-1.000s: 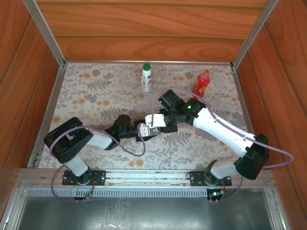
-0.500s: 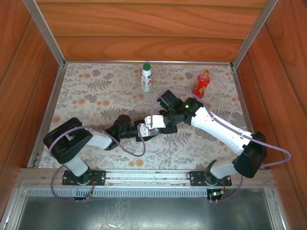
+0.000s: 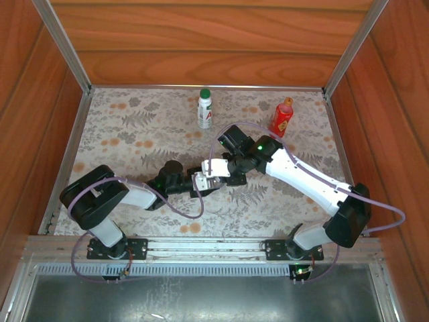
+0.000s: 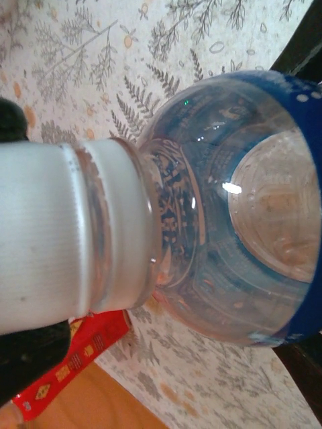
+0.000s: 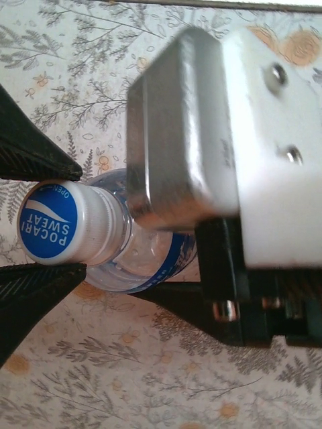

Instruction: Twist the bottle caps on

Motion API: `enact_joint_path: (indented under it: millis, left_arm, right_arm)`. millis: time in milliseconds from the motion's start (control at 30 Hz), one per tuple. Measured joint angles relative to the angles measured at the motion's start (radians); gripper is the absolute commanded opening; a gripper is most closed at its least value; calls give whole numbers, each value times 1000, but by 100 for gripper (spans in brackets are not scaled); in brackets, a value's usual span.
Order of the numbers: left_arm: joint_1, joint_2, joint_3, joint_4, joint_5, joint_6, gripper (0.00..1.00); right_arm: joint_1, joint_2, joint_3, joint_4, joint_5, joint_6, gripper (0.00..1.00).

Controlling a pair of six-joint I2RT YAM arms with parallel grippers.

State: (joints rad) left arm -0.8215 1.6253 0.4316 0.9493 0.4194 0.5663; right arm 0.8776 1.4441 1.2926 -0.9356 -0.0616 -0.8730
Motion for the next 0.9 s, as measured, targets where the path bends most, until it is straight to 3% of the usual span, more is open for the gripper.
enact_joint_path:
  millis: [233, 500, 600, 667, 767, 900]
  left_arm:
    - [2, -3, 43, -5, -174, 42, 61]
    - [4, -5, 55, -25, -307, 94, 60]
    - [4, -5, 55, -53, -325, 109, 60]
    - [4, -5, 55, -58, -328, 114, 60]
    - [3, -9, 53, -50, -296, 128, 60]
    - [3, -43, 32, -61, -241, 141, 60]
  right_arm:
    - [-20, 48, 63, 38, 84, 426, 30]
    - [-120, 47, -3, 177, -48, 1128, 24]
    - [-134, 30, -69, 259, -99, 1326, 33]
    - [-135, 29, -77, 271, -109, 1375, 46]
    - [-137, 29, -64, 268, -101, 1330, 67]
    - [-138, -14, -55, 248, -69, 1102, 73]
